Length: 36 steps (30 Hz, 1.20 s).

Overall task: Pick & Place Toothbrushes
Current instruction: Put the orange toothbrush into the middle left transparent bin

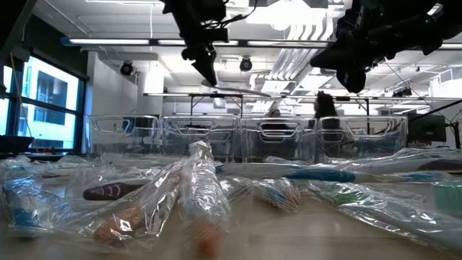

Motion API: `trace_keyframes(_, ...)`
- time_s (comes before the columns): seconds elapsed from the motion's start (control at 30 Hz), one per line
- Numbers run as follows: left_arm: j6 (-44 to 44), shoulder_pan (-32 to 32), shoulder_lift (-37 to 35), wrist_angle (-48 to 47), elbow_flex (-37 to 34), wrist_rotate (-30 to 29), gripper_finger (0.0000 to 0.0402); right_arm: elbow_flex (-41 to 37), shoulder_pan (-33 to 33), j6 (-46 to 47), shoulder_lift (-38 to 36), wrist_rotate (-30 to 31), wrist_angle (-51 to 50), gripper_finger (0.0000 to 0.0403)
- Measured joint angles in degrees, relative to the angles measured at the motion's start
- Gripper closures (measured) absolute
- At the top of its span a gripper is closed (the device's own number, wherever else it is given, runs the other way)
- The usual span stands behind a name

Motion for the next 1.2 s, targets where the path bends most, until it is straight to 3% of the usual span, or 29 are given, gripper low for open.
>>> trace_keyframes(0.17,-3.88,3.37,-0.10,4.19,-2.09,4.75,0.0401,0.00,-0.01,0.00,0.00,-0.03,0.02,0.0401)
trace_keyframes(0.37,-8.50,5.09,-0.10,10.79,-8.48,5.24,0.0401,0.00,0.01,0.00,0.00,-0.02,0.02,0.0401)
trace_keyframes(0.57,-12.28,6.36,-0.34,16.45,-15.89,1.09,0.0401,0.00,0.01,-0.02,-0.02,-0.11,0.00,0.0401)
trace_keyframes(0.7,-15.06,6.55,-1.64,18.96,-20.88,1.35,0.0401,0.00,0.00,-0.39,0.00,-0.11,-0.01,0.0401)
trace_keyframes(0.97,-24.71,6.54,-7.00,33.64,-32.30,1.30,0.0401,0.00,-0.01,-1.51,0.00,0.04,0.02,0.0401)
trace_keyframes(1.2,-27.39,5.08,-10.09,31.57,-36.50,-1.16,0.0401,0.00,0.00,-1.90,0.00,0.21,0.03,0.0401)
